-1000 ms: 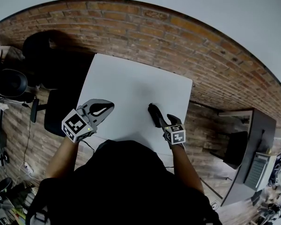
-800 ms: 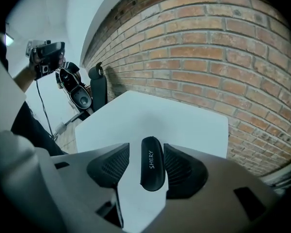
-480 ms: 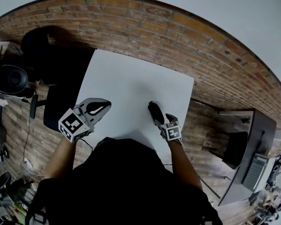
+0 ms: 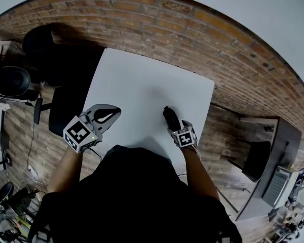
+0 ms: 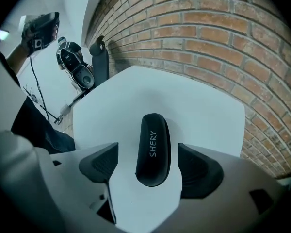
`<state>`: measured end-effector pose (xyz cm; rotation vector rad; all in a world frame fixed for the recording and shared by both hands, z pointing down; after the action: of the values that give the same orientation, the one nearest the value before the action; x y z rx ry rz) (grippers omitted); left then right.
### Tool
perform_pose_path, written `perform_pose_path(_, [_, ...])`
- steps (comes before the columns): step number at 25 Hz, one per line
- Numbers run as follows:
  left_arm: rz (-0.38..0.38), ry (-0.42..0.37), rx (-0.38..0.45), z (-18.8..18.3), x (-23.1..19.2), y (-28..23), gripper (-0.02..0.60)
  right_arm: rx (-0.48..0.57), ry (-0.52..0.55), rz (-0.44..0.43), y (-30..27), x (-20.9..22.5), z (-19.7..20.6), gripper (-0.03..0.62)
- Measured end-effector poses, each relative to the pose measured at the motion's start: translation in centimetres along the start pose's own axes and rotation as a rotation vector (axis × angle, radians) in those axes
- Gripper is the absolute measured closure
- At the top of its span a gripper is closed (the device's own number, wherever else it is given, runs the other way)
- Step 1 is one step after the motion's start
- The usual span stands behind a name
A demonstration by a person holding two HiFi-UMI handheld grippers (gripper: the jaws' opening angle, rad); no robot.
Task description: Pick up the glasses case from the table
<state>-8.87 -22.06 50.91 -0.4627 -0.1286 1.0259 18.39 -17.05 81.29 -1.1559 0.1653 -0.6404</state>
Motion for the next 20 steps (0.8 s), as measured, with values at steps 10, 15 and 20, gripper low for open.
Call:
perform_pose_path(10, [0.013,0.01,-0.035,1.0,-0.4,-0.7,0.569,-0.07,-0.014,-0.007,-2.8,0.7,1.2,0.217])
perform_pose_path(15, [0.021,0.015,-0.05,1.2,-0.7,-1.3,0.569,-0.098,-0.02,-0.012,-4.1,0.9,1.4,0.215])
perform_pose_path(20, [0.03,0.018,-0.071,1.6,-1.1,-1.5,0.569,-0.129,-0.03,-0.02,-5.3,0.9,2.1,0.215])
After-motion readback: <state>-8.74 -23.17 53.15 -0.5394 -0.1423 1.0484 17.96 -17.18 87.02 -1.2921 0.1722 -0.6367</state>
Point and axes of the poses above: the fingertips, and each gripper's own axes: y backward along the fingers, x to its right, z out of its underside, the point moved 3 cm from there along y, backward along the fingers, and after that the axes turned 1 degree about -z, right-handed, at the moved point
